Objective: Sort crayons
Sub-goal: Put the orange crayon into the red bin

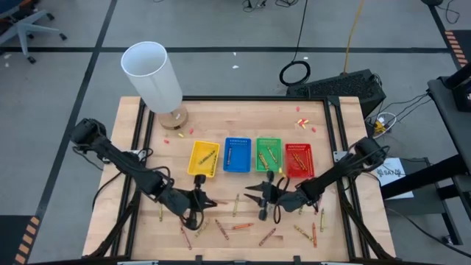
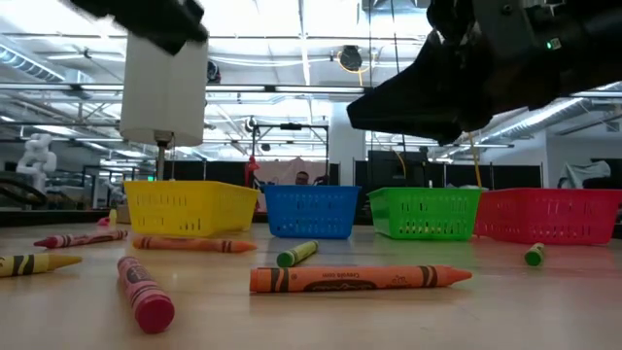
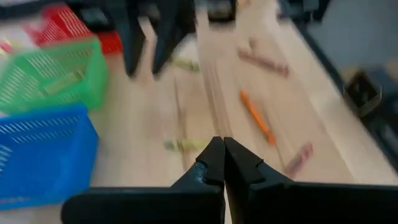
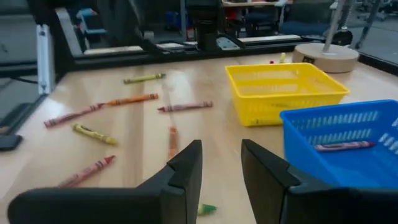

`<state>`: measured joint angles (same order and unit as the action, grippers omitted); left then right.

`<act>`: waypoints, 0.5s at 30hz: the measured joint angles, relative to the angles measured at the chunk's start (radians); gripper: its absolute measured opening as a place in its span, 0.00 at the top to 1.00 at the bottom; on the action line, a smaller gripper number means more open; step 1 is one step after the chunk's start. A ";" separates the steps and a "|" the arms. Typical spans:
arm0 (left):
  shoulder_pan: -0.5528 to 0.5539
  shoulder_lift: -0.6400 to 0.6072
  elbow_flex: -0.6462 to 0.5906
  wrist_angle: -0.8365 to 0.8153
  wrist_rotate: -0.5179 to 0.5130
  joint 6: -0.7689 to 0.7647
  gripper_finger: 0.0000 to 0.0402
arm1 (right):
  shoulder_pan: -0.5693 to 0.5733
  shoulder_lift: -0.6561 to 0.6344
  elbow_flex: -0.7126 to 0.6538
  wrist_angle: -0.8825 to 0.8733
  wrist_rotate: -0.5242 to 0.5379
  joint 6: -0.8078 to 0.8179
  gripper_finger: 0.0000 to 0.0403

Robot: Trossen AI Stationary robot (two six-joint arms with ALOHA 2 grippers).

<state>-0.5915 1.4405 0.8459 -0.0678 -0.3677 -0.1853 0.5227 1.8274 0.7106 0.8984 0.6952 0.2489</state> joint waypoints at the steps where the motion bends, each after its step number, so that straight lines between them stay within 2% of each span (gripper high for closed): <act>1: -0.001 0.011 -0.001 -0.018 0.013 -0.018 1.00 | 0.001 0.009 0.000 0.023 -0.015 0.000 0.76; 8: -0.013 0.113 -0.001 -0.055 0.046 -0.098 0.98 | 0.029 0.019 0.000 0.071 -0.019 0.001 0.76; 15: 0.001 0.209 -0.001 -0.058 0.007 -0.095 0.78 | 0.065 0.020 0.001 0.070 -0.019 0.040 0.76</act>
<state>-0.5903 1.6493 0.8452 -0.1260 -0.3605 -0.2798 0.5874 1.8469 0.7120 0.9688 0.6762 0.2886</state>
